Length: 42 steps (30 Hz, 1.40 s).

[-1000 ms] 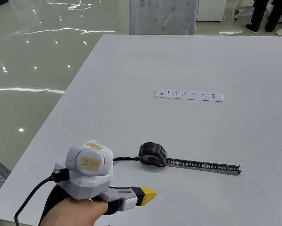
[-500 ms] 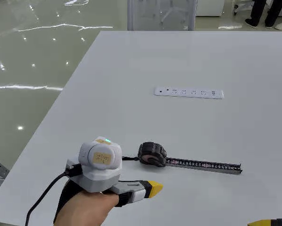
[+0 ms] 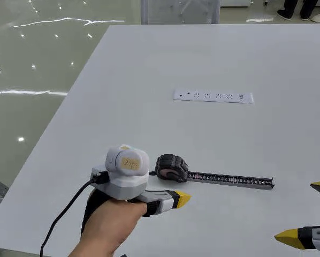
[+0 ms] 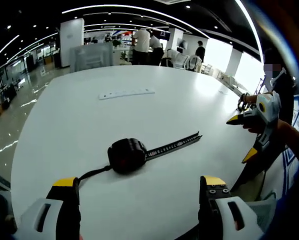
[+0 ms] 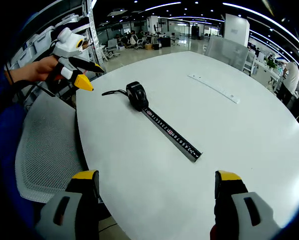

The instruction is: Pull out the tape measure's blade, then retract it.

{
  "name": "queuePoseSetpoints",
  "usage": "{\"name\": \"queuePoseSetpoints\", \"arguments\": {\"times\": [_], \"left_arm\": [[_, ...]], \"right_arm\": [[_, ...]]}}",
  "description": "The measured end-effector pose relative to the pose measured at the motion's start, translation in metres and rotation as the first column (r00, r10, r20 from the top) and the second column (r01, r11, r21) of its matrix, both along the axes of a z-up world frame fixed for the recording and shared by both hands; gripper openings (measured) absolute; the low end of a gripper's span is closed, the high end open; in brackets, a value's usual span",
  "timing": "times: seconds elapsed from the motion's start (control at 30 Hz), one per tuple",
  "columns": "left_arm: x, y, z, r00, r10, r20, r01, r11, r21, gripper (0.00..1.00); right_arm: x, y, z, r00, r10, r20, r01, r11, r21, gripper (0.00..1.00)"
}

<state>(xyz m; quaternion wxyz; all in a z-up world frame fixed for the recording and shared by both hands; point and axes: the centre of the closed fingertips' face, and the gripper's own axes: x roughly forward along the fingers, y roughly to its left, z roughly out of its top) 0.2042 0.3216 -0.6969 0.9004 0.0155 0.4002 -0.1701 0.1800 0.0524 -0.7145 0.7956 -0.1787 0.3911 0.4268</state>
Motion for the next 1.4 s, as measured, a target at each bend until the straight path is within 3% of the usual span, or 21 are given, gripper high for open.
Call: {"name": "queuePoseSetpoints", "arguments": {"times": [0.83,1.13,1.4], "left_arm": [[0.036,-0.01,-0.031,0.998,0.056,-0.042,-0.056,0.998,-0.001,0.95],[0.049,-0.009,-0.042,0.996,0.074,-0.043,-0.074,0.997,-0.001,0.93],[0.057,-0.009,-0.056,0.994,0.083,-0.07,-0.084,0.996,-0.007,0.91]], "right_arm": [[0.035,0.001,-0.038,0.989,0.14,-0.041,-0.143,0.986,-0.088,0.85],[0.048,-0.001,-0.05,0.979,0.191,-0.066,-0.198,0.973,-0.118,0.81],[0.056,-0.002,-0.063,0.967,0.24,-0.088,-0.25,0.958,-0.143,0.77]]}}
